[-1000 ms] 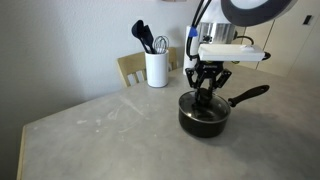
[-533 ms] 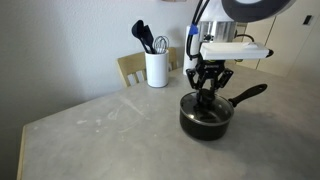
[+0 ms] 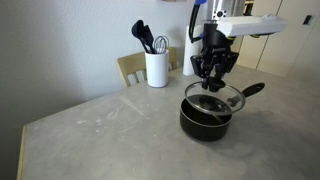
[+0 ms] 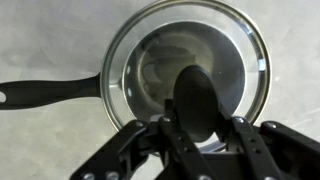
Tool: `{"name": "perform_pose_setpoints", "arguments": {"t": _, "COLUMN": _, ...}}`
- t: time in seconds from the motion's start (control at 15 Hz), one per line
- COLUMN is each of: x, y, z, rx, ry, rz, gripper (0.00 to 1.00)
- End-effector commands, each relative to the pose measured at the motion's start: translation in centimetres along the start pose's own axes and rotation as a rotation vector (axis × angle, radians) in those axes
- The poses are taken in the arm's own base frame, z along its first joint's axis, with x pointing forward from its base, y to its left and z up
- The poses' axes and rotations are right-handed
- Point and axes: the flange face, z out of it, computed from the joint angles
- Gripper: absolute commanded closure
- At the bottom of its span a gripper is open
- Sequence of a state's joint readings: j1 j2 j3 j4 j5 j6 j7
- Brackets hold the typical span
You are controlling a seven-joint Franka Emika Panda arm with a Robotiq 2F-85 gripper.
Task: Remove the lid from the pot
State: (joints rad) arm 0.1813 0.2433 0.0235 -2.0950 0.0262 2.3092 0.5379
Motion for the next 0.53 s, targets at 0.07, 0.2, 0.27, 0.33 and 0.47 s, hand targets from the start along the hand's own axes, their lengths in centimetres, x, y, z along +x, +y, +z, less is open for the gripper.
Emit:
{"name": "perform_pose_setpoints", "arguments": {"t": 0.07, "x": -0.5, "y": 2.0, "z": -2.4, "rx": -0.009, "ry": -0.04, "rz": -0.246, "gripper": 0.86}}
{"name": "perform_pose_setpoints", "arguments": {"t": 0.2, "x": -0.4, "y": 3.2, "z": -2.9, "rx": -0.013, "ry": -0.06, "rz": -0.357, "gripper": 0.86}}
{"name": "perform_pose_setpoints", "arguments": {"t": 0.27, "x": -0.3, "y": 3.9, "z": -3.3, "rx": -0.018, "ry": -0.069, "rz": -0.413, "gripper": 0.86}}
{"name": "perform_pose_setpoints", "arguments": {"t": 0.33, "x": -0.3, "y": 4.5, "z": -3.5, "rx": -0.024, "ry": -0.081, "rz": -0.469, "gripper": 0.86}}
{"name": "perform_pose_setpoints", "arguments": {"t": 0.47, "x": -0.1, "y": 5.8, "z": -4.0, "rx": -0.035, "ry": -0.111, "rz": -0.577, "gripper": 0.86}}
